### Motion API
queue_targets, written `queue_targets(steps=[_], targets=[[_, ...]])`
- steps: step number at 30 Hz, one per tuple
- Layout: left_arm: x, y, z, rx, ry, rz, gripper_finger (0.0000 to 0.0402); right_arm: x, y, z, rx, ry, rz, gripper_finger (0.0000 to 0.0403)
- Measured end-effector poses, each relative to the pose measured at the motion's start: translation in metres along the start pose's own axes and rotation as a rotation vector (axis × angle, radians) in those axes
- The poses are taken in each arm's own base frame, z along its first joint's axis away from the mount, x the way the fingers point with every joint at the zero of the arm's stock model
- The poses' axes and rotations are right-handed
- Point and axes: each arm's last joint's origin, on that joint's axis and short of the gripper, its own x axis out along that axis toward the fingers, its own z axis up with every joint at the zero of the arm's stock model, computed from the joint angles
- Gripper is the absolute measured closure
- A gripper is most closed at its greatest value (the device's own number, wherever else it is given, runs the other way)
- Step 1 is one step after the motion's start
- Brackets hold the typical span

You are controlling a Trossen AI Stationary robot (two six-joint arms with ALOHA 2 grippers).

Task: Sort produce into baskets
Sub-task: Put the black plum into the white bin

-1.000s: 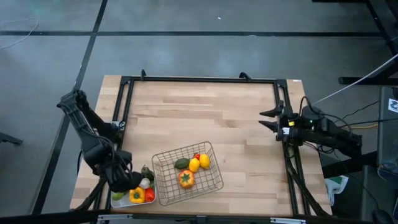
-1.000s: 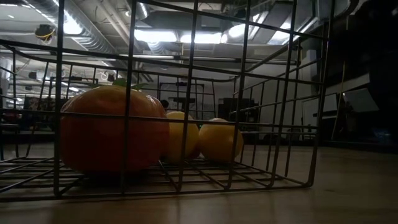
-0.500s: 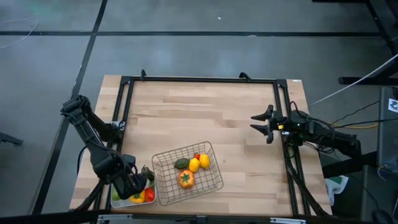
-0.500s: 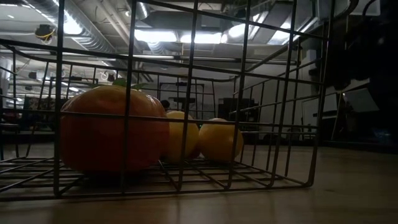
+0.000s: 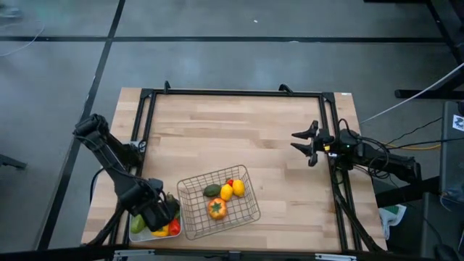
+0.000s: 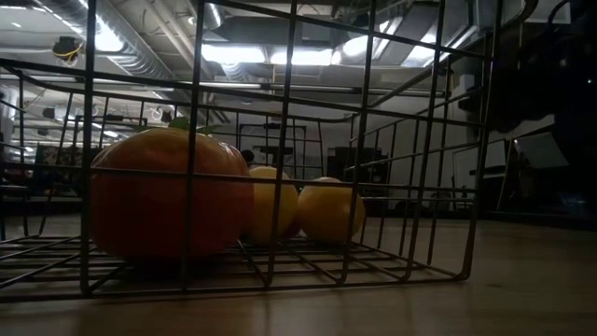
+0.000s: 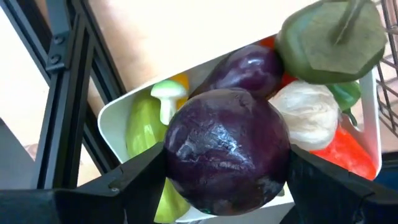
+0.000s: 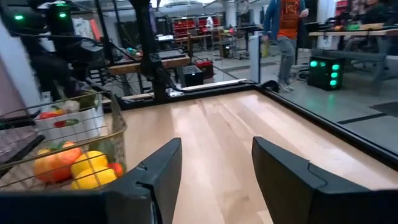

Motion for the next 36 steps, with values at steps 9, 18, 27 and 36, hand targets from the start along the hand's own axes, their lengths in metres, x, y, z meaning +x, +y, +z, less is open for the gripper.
queue_targets(steps=[9,18,27,36], targets=[[0.0000,0.0000,-0.0004,0.014,0.002,-0.002,0.0110,0.0000,-0.0008,-0.0006,0.004,0.003,-0.025,0.0210],[0.0000,-0.0001,-0.0005,0.014,0.003,-0.003,0.0110,0.0001,-0.0010,-0.0015,0.004,0.007,-0.031,0.0210],[0.0000,-0.0007,-0.0009,0.093,0.007,-0.009,0.0110,0.0001,-0.0010,-0.0016,0.004,0.009,-0.031,0.0210],[0.0000,-0.0006,-0.0010,0.113,0.007,-0.009,0.0110,0.0002,-0.0011,-0.0019,0.004,0.010,-0.031,0.0210]])
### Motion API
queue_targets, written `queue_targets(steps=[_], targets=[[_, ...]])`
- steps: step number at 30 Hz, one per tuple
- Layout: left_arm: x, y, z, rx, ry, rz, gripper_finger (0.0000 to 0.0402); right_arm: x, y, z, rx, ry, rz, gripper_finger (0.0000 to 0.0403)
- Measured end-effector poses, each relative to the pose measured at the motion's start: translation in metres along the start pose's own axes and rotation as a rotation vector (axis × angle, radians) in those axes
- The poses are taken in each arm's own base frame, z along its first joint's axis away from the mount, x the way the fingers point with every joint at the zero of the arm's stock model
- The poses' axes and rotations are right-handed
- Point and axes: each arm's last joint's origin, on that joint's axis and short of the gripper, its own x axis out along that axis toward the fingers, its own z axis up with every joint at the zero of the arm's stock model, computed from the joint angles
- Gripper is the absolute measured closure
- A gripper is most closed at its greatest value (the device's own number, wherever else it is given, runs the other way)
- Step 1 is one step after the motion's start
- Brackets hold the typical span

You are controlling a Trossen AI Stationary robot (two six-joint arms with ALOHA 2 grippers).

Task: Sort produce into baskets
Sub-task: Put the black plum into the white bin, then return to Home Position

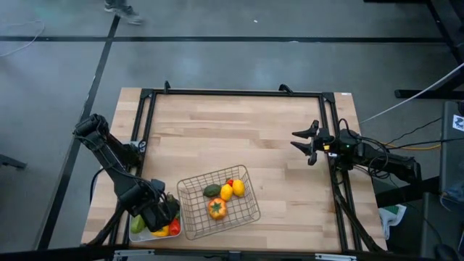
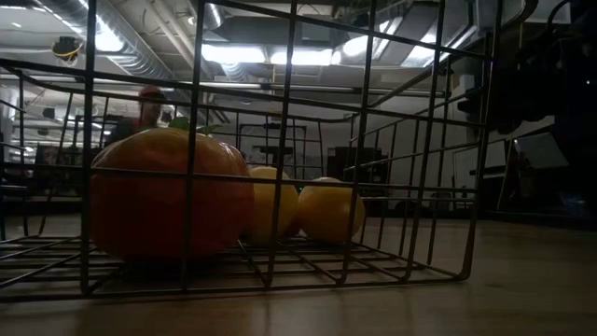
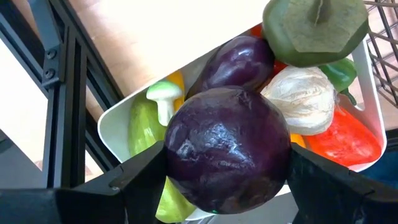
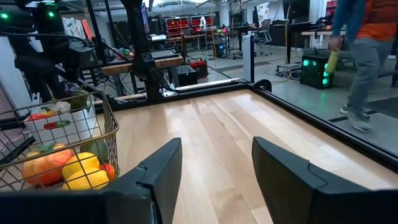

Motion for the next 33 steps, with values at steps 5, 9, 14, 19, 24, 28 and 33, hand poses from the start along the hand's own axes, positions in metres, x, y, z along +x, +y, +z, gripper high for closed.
queue_targets(steps=[5,9,14,19,24,28,33], targets=[[0.000,-0.001,-0.003,0.013,0.012,-0.021,0.0110,0.000,0.000,0.000,0.000,0.000,0.000,0.0210],[0.001,-0.003,-0.009,0.037,0.017,-0.071,0.0110,0.000,0.000,0.000,0.000,0.000,0.000,0.0210],[0.002,0.001,-0.015,0.005,0.009,-0.070,0.0094,0.000,0.000,0.000,0.000,0.000,0.000,0.0210],[0.003,0.005,-0.021,-0.013,0.008,-0.072,0.0050,0.000,0.000,0.000,0.000,0.001,0.000,0.0210],[0.003,0.005,-0.021,0.001,0.005,-0.073,0.0015,0.000,0.000,0.000,0.000,0.001,0.000,0.0210],[0.003,0.005,-0.021,0.008,0.003,-0.074,0.0003,0.000,0.000,0.000,0.000,0.001,0.000,0.0210],[0.002,0.005,-0.020,0.046,-0.031,-0.097,0.0007,0.000,0.000,0.000,0.000,0.000,0.000,0.0210]])
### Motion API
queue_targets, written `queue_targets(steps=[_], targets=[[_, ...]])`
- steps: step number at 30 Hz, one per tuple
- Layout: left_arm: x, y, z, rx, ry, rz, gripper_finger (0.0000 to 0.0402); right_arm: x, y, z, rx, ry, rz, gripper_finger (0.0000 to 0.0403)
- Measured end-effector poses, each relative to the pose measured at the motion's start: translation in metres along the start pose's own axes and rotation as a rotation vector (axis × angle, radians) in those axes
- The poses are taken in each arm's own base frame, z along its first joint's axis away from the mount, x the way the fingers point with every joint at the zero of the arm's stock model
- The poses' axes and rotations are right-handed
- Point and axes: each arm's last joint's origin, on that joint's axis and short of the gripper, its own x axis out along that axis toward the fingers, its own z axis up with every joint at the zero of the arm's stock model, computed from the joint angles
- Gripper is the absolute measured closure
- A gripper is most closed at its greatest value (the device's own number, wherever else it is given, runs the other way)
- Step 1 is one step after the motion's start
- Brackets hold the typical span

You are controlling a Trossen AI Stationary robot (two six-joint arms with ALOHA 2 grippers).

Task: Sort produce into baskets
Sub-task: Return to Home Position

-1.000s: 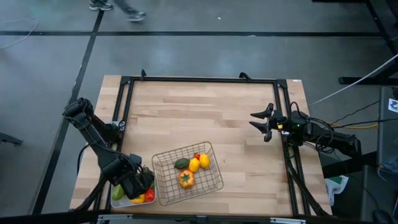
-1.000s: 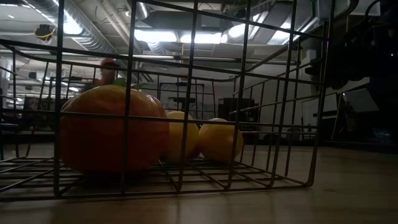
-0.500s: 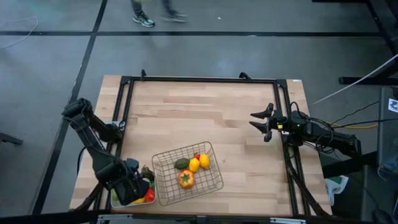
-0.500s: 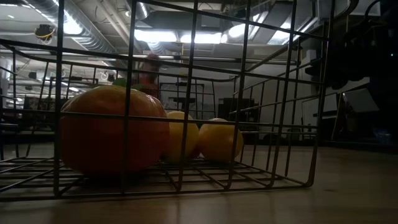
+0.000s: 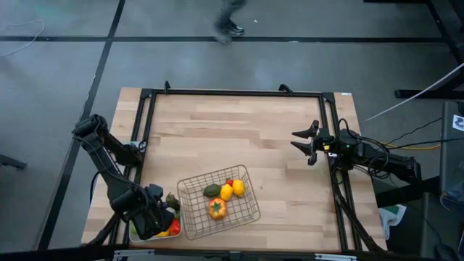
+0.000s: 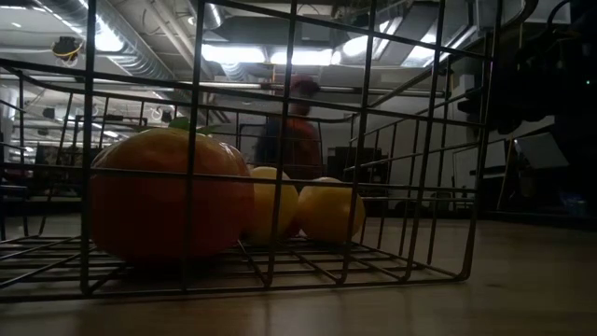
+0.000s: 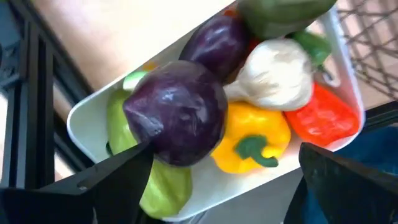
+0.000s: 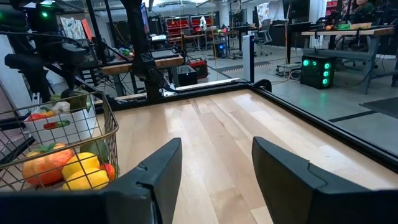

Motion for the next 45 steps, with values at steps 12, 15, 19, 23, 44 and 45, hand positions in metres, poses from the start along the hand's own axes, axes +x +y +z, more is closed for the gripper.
queue_targets(steps=[12,15,19,23,44,45], targets=[[-0.025,0.009,0.011,0.041,-0.121,-0.178,0.0004,0.000,0.000,0.000,0.000,0.000,0.000,0.0210],[-0.033,0.012,0.014,0.036,-0.155,-0.229,0.0004,0.000,0.000,0.000,0.000,0.000,0.000,0.0210],[-0.044,0.014,0.022,0.073,-0.310,-0.349,0.0004,0.000,0.000,0.000,0.000,-0.001,0.000,0.0210],[-0.057,0.015,0.033,0.149,-0.657,-0.509,0.0004,0.000,0.000,0.000,0.000,-0.001,0.000,0.0210],[-0.095,-0.057,0.147,0.571,-0.980,-0.480,0.0004,0.000,0.000,0.000,0.000,-0.001,-0.002,0.0210],[-0.098,-0.059,0.155,0.590,-0.989,-0.487,0.0004,0.000,0.000,0.000,0.000,-0.002,-0.002,0.0210]])
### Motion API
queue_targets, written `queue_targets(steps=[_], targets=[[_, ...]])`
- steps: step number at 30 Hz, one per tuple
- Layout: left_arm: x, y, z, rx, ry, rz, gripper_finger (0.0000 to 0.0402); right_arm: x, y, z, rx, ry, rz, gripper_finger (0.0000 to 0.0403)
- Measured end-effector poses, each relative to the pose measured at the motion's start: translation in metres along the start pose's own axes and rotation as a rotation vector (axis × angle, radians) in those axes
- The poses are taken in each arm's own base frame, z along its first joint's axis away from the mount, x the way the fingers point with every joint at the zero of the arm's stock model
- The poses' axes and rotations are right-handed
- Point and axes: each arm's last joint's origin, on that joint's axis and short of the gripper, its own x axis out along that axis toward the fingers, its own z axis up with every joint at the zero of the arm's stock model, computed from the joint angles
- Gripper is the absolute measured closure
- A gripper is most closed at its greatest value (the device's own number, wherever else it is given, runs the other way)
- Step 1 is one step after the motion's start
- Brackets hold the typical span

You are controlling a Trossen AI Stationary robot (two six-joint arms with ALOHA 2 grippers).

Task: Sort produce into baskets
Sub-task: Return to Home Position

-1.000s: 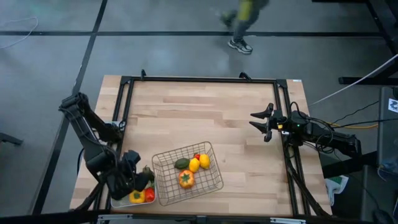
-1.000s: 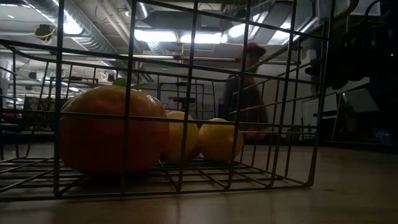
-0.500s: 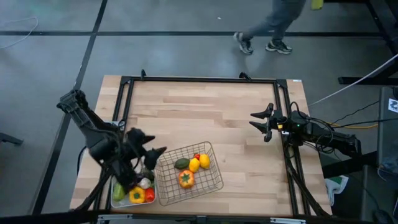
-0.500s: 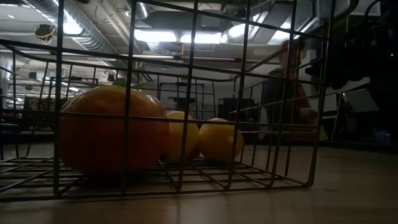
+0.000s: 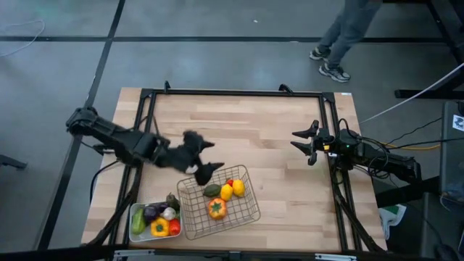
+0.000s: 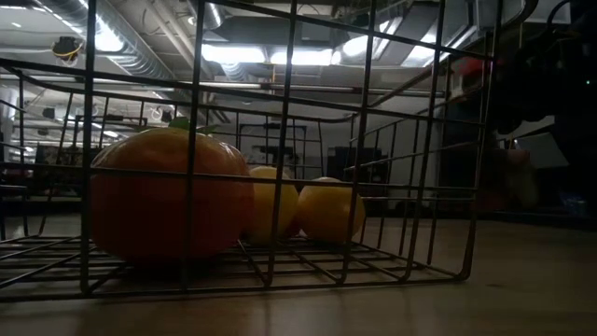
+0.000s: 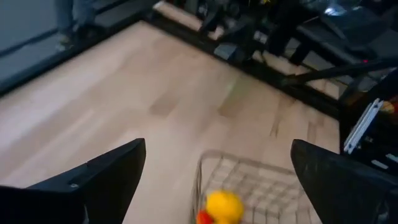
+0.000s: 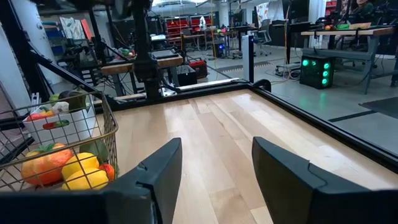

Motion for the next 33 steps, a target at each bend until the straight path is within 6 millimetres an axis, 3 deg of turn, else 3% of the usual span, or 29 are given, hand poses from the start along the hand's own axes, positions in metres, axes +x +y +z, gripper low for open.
queue_targets(steps=[8,15,24,33], targets=[[0.033,0.046,0.039,0.107,0.013,-0.060,0.0009,0.000,0.000,0.000,0.000,0.000,0.000,0.0210],[0.037,0.083,0.064,0.151,-0.028,-0.085,0.0069,0.000,0.000,0.000,0.000,0.000,-0.001,0.0210],[0.003,0.101,0.081,0.249,-0.127,-0.095,0.0159,0.000,0.000,0.000,0.000,-0.001,-0.001,0.0210],[-0.026,0.109,0.081,0.261,-0.150,-0.034,0.0261,0.000,0.000,0.000,0.000,-0.002,-0.001,0.0210]])
